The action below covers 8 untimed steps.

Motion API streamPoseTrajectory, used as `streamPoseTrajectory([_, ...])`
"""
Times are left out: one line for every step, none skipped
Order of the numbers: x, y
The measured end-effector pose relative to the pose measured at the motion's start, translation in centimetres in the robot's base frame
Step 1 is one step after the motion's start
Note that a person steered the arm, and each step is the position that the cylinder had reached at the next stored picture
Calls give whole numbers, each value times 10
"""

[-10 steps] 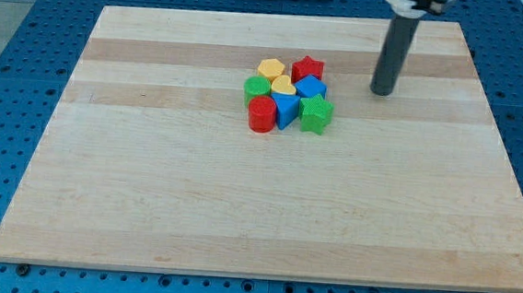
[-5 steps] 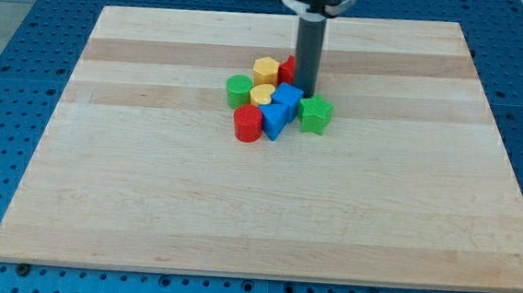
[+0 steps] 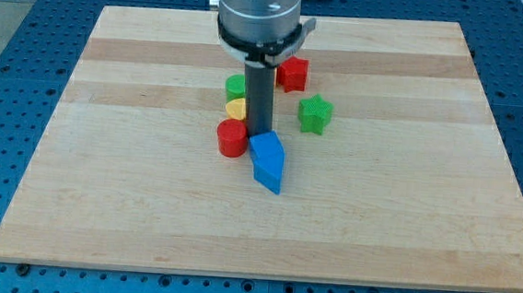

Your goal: Separate the blue blocks from the group blocks

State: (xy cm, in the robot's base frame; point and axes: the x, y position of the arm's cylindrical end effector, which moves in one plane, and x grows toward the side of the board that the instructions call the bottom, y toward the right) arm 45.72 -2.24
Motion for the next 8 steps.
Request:
streamPoseTrajectory([27, -2])
streamPoseTrajectory([56, -14])
streamPoseTrajectory([78, -25])
streamPoseTrajectory([104, -38])
streamPoseTrajectory([134, -37])
streamPoseTrajectory([126, 1])
streamPoseTrajectory([124, 13])
streamPoseTrajectory([127, 16])
